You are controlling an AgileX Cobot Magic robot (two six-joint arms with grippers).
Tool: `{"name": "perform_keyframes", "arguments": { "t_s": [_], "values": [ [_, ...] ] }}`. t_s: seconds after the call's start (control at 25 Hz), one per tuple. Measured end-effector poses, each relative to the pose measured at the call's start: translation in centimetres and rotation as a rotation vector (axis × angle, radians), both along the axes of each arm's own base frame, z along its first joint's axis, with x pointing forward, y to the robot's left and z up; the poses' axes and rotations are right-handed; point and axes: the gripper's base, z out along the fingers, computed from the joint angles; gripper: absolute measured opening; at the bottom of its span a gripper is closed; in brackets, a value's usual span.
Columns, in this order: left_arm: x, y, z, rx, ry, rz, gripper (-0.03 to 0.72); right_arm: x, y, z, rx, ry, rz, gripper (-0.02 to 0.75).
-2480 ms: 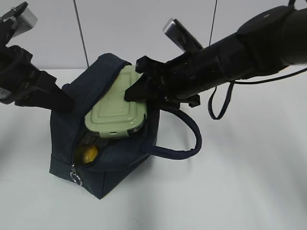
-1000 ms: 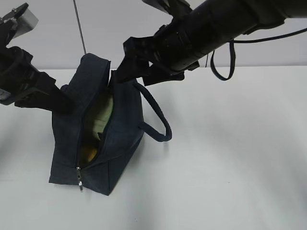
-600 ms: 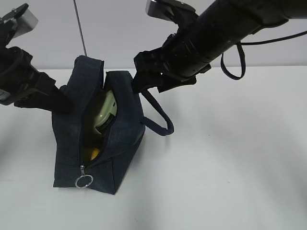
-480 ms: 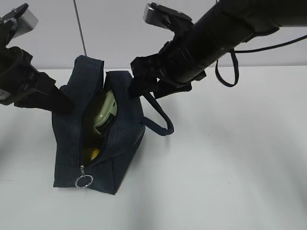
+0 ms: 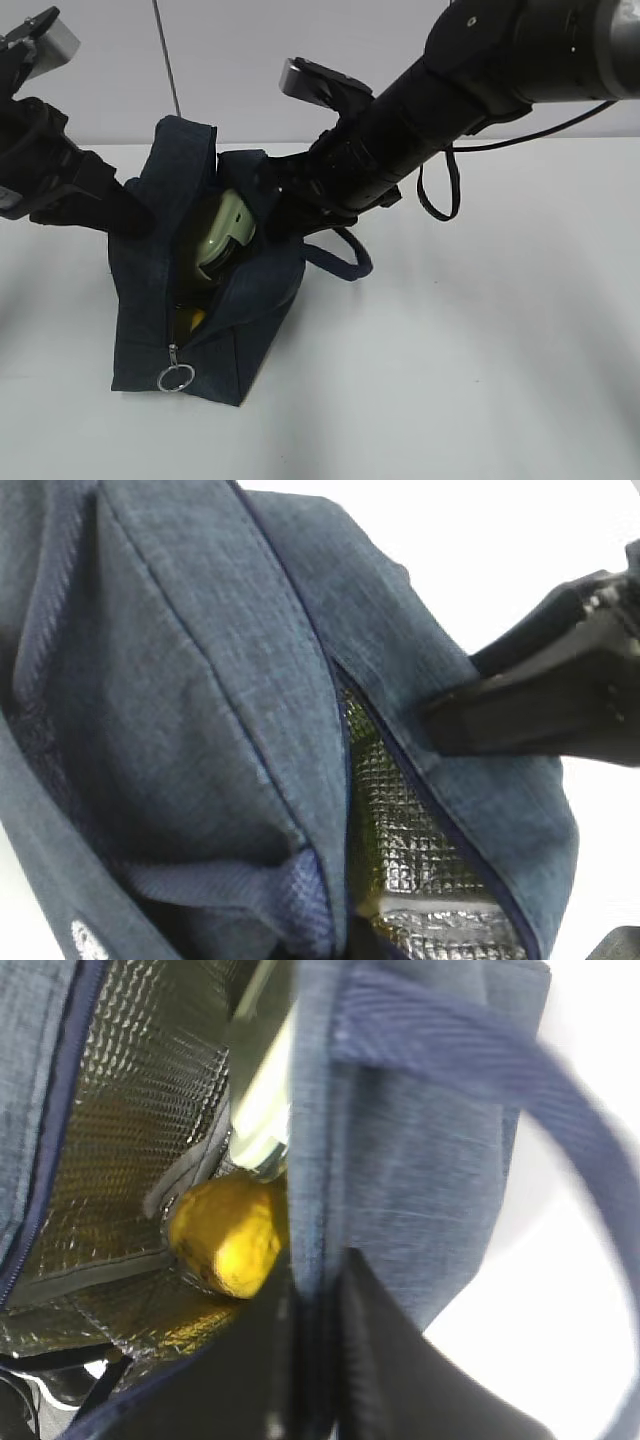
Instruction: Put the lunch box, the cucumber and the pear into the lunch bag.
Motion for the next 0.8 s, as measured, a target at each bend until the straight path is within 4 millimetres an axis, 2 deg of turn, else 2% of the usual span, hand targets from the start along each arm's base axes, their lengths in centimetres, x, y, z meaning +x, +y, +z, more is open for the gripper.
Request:
{"name": "perform_keyframes", "arguments": {
  "t_s": [0.04, 0.12, 0.4, 0.6, 0.8],
  "values": [
    [0.0, 0.0, 0.0, 0.0, 0.0, 0.0, 0.002, 0.0, 0.0, 0.0, -0.002, -0.001, 0.001, 0.043],
    [0.0, 0.0, 0.0, 0.0, 0.003, -0.003, 0.002, -0.1, -0.1, 0.4, -0.009, -0.015, 0.004, 0.014],
    [-0.2, -0.3, 0.1, -0.038, 0.026, -0.005, 0.002, -1.5, -2.2, 3.1, -0.151, -0.068, -0.025, 0.008],
    [0.4, -0.9, 0.3, -0.054, 0.032, -0.023, 0.002, -2.8, -3.2, 3.2, -0.18, -0.061, -0.039, 0.006],
    [2.0, -3.2, 0.2, -0.058, 0.052, -0.091, 0.002, -3.9, -4.0, 2.6, -0.181, -0.072, -0.079, 0.006]
  ]
}}
